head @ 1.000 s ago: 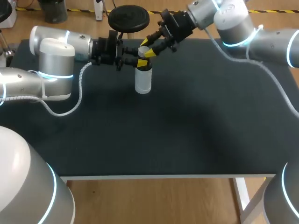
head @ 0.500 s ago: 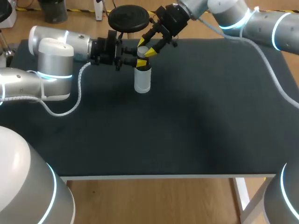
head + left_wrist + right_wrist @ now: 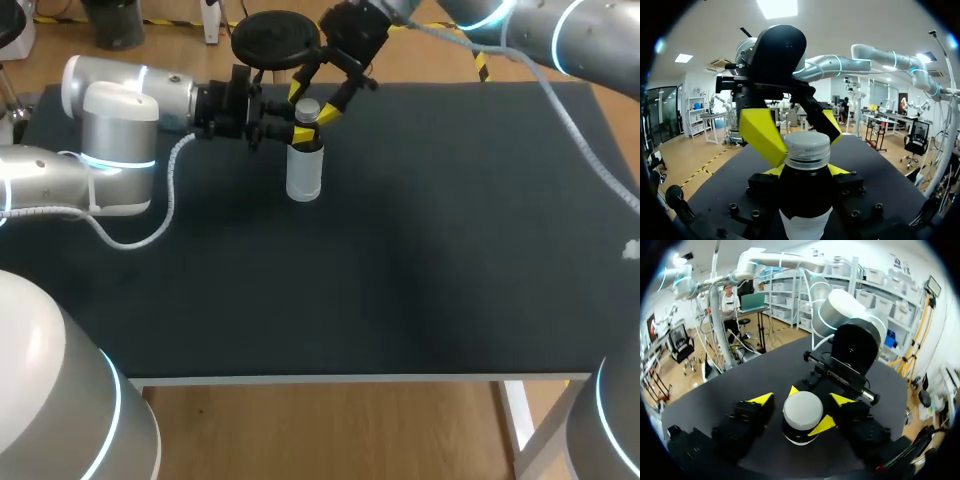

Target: Unscrew the bottle cap

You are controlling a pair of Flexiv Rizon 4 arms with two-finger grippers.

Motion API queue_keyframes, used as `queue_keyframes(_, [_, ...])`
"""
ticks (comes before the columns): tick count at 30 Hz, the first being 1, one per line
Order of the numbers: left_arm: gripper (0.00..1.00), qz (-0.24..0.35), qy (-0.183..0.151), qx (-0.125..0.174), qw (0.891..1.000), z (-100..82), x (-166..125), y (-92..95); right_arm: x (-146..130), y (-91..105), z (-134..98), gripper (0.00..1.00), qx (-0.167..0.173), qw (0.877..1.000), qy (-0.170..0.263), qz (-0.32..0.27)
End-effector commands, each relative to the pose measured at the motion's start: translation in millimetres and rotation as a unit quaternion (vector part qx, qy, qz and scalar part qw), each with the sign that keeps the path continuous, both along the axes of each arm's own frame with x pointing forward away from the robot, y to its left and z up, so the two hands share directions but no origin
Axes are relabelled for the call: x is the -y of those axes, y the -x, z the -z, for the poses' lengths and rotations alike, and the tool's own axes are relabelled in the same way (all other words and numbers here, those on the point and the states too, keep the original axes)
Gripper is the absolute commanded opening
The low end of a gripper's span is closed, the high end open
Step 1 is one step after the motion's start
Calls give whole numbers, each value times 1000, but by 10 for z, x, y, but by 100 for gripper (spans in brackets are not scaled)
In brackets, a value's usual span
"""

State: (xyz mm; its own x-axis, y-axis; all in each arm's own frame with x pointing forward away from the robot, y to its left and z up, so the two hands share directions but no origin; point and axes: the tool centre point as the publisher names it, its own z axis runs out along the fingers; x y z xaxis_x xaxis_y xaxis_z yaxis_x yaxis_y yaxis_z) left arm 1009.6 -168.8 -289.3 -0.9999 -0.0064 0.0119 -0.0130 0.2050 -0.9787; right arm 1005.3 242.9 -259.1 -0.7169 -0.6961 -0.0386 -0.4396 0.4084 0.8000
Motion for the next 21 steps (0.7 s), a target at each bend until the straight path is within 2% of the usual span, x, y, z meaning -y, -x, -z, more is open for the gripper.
queue_keyframes(1, [0, 2, -1, -1, 1000, 5, 1, -10, 39, -66, -91, 100, -31, 999, 30, 30])
queue_keyframes(4, [0, 2, -1, -1, 1000, 5, 1, -10, 85, -46, -161, 100, -28, 993, 22, 109])
queue_keyframes(5, [0, 2, -1, -1, 1000, 5, 1, -10, 101, -27, -175, 100, -14, 991, 23, 132])
queue_keyframes(6, [0, 2, -1, -1, 1000, 5, 1, -10, 116, -20, -185, 100, -15, 985, 21, 168])
queue_keyframes(7, [0, 2, -1, -1, 1000, 5, 1, -10, 129, -18, -194, 100, -15, 984, 16, 179])
queue_keyframes(9, [0, 2, -1, -1, 1000, 5, 1, -10, 153, 1, -196, 100, -1, 973, 14, 230])
queue_keyframes(10, [0, 2, -1, -1, 1000, 5, 1, -10, 156, 8, -199, 100, -1, 973, 13, 230])
queue_keyframes(11, [0, 2, -1, -1, 1000, 5, 1, -10, 156, 27, -200, 100, 9, 965, 12, 262])
queue_keyframes(13, [0, 2, -1, -1, 1000, 5, 1, -10, 156, 29, -165, 100, 9, 961, 9, 276])
queue_keyframes(14, [0, 2, -1, -1, 1000, 5, 1, -10, 155, 31, -150, 100, 16, 955, 12, 296])
queue_keyframes(15, [0, 2, -1, -1, 1000, 5, 1, -10, 150, 34, -135, 100, 18, 955, 13, 296])
queue_keyframes(21, [0, 2, -1, -1, 1000, 5, 1, -10, 118, 40, -68, 100, 32, 937, 18, 349])
